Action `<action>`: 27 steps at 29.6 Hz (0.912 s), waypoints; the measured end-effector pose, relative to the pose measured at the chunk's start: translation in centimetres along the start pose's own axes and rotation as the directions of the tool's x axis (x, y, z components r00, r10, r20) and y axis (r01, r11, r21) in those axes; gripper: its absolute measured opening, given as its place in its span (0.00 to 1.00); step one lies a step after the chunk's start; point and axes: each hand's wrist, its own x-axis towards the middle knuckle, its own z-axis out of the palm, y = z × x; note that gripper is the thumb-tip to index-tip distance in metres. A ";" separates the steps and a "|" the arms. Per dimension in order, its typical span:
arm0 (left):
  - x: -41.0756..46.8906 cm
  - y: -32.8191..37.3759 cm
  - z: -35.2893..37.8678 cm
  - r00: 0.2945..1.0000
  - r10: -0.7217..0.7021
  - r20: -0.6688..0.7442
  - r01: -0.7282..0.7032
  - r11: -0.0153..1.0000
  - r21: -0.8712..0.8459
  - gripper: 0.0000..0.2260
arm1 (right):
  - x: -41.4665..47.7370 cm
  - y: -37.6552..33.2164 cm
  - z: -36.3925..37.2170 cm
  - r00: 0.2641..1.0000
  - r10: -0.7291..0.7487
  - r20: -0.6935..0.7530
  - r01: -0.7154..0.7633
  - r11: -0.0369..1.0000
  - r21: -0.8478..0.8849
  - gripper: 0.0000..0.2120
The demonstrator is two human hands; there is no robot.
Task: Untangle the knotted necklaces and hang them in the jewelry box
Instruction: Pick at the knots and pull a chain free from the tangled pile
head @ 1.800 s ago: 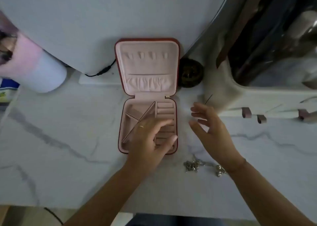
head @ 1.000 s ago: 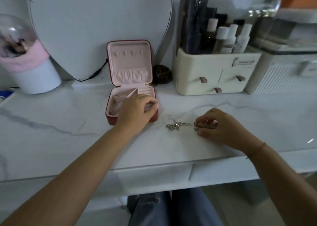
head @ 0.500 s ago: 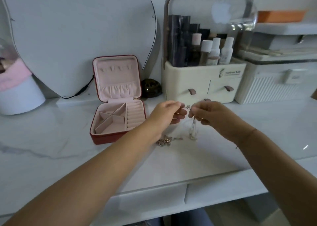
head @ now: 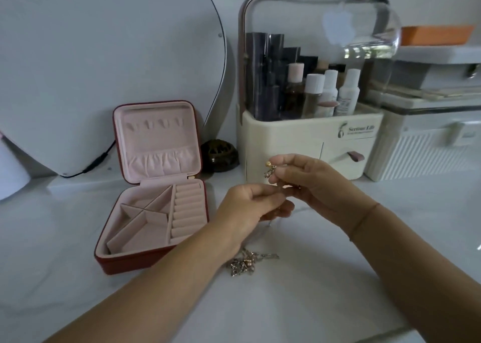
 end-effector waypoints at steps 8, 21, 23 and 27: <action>0.0 -0.6 -0.5 0.999 -0.002 -0.042 0.001 1.000 -0.012 0.05 | -0.5 0.5 -0.4 0.987 -0.086 -0.133 0.088 0.996 0.009 0.06; -0.3 -0.6 -0.5 0.983 0.021 -0.183 -0.023 1.000 -0.009 0.06 | -0.5 0.5 -0.2 0.981 -0.052 -0.186 0.037 0.996 -0.080 0.11; -0.2 -0.6 -0.5 0.981 0.021 -0.193 -0.022 1.000 -0.006 0.08 | -0.5 0.5 -0.3 0.983 -0.048 -0.175 0.035 0.997 -0.075 0.11; 0.0 -0.3 -0.3 0.985 -0.049 -0.166 0.013 0.977 -0.213 0.16 | -0.6 0.3 -0.5 0.987 -0.046 -0.151 0.046 0.999 -0.004 0.11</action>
